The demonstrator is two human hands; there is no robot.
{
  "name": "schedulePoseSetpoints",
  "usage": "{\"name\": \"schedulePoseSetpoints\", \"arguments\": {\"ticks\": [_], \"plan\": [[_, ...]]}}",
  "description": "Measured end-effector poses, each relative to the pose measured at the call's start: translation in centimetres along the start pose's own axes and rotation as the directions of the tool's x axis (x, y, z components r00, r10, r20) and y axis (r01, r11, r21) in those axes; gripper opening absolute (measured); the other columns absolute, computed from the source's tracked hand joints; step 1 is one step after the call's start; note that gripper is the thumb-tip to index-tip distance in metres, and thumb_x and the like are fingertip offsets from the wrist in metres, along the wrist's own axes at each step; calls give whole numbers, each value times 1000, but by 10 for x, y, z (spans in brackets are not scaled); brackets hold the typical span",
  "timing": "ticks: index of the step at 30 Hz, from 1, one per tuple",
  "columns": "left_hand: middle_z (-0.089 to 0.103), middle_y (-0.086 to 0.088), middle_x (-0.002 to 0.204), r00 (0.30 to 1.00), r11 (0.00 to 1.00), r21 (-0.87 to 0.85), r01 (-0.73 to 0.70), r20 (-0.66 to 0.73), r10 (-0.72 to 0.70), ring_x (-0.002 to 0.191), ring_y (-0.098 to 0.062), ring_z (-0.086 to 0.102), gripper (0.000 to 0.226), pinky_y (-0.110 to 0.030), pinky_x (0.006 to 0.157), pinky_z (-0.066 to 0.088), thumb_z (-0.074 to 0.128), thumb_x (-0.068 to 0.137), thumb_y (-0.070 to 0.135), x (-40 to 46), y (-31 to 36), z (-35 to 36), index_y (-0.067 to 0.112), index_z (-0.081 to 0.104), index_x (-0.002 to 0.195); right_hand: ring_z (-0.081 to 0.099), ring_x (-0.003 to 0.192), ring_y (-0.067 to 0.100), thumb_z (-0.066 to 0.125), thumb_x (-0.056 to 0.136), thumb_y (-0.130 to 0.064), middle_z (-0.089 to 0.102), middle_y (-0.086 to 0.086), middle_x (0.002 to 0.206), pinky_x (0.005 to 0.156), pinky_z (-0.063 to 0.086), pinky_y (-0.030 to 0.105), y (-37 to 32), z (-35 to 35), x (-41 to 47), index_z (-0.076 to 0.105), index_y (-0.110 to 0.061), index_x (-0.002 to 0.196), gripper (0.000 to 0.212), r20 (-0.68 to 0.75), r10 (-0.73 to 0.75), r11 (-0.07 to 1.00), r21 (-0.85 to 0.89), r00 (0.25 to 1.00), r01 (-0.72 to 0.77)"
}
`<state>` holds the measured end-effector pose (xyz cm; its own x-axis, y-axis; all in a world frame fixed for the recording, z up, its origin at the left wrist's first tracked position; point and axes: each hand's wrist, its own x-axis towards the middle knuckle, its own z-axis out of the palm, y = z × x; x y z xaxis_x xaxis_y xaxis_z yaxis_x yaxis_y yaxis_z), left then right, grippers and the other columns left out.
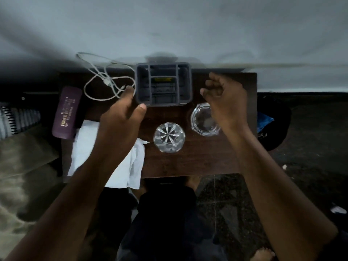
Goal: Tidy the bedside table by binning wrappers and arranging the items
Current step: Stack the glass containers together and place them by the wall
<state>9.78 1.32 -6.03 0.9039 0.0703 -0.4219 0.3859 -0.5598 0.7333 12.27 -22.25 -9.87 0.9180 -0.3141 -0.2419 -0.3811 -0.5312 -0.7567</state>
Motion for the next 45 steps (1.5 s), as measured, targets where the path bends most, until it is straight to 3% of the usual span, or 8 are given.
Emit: {"name": "schedulePoseSetpoints", "arguments": {"ticks": [3,10,13,17,21,26,36,45], "plan": [[52,8,150,988,977,147,-154,-1,156,131,16,36,55,8,97,20,46,93,39,-11,11,3,24,50,146,64,104,10,80,85,-24,68,2,125,91,55,19,28,-22,-16,61,-15,135,54,-5,25,987,-161,1000,-25],[49,10,151,929,932,114,-344,182,321,137,9,37,51,1,104,27,50,98,31,-28,38,32,24,47,148,36,140,34,88,56,-61,35,7,158,108,42,54,58,-14,-36,23,-20,156,126,276,116,863,-504,954,41],[45,9,155,885,897,147,-417,290,364,143,1,38,55,-15,114,30,49,97,34,-28,49,46,25,42,151,35,140,32,89,58,-55,32,5,158,104,45,52,62,1,-39,19,-21,157,127,289,72,840,-534,955,99],[39,6,160,837,853,189,-486,382,392,147,-3,31,55,-7,115,21,52,101,26,-21,61,58,21,37,154,37,136,29,87,66,-50,35,5,154,104,48,47,60,8,-41,24,-17,155,114,210,31,848,-523,977,85],[27,7,165,828,845,228,-484,431,358,150,-7,27,62,-34,121,29,52,99,27,-12,72,70,21,29,157,40,132,27,85,67,-51,40,3,150,100,51,42,61,1,-33,29,-16,153,108,113,30,883,-469,993,27],[18,7,167,801,808,273,-522,481,356,153,-1,8,63,-8,115,5,49,101,27,-2,85,89,19,22,159,38,134,29,88,65,-46,40,5,152,103,47,41,67,-20,-8,29,-15,154,112,15,27,896,-443,1000,-17],[6,-2,170,799,807,318,-499,529,286,154,-11,-3,78,-36,127,8,50,102,31,8,105,132,15,-1,159,33,141,30,84,70,-50,38,4,155,110,42,40,75,-38,33,28,-16,155,107,-6,24,889,-457,1000,-24],[6,-2,170,806,812,329,-482,531,263,155,-13,-3,77,-36,127,9,51,102,29,14,101,137,15,2,159,34,141,30,82,73,-52,38,5,155,109,42,42,78,-32,37,27,-17,156,106,14,43,883,-469,999,-32]]}}
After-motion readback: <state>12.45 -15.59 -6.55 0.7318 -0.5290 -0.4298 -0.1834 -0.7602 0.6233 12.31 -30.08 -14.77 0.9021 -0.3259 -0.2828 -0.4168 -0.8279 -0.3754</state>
